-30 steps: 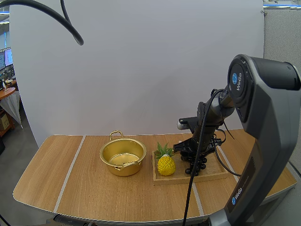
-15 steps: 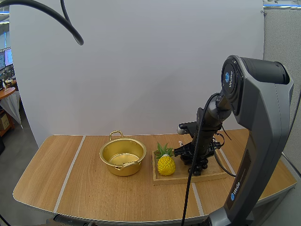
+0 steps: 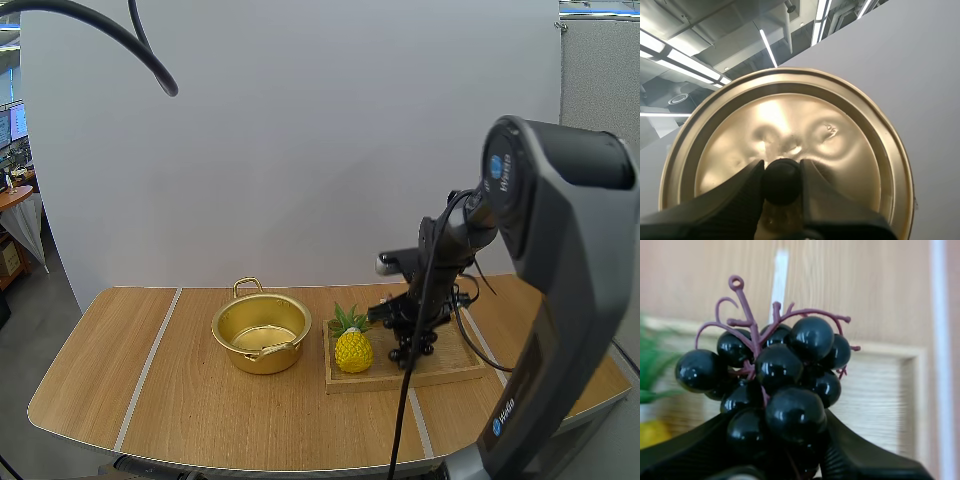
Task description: Open the pot, put the grape inside, and close it
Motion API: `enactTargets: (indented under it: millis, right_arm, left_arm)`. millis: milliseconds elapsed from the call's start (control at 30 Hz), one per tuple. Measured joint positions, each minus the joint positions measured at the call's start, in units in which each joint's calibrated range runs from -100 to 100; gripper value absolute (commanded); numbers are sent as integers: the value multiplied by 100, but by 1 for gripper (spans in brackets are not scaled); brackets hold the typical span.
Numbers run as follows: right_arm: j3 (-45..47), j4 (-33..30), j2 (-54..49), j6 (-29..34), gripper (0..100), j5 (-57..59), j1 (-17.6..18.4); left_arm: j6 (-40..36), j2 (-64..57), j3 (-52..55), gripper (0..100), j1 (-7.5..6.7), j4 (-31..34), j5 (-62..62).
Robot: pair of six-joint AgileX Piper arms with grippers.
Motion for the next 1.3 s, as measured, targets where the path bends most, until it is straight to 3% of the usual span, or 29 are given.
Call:
enactTargets:
  millis: [367, 567, 1000, 1300]
  right_arm:
    - [-376, 0, -2185, -29, 0, 1018, 88]
    - [-1338, 195, -2615, -48, 0, 1965, 591]
    - [-2196, 449, -2253, -48, 0, 2240, 1833]
    - [-2208, 500, -1065, -48, 0, 1801, 2243]
  left_arm:
    - [0, 0, 0, 0, 0, 0, 0]
    - [0, 0, 0, 0, 0, 0, 0]
    - [0, 0, 0, 0, 0, 0, 0]
    - [0, 0, 0, 0, 0, 0, 0]
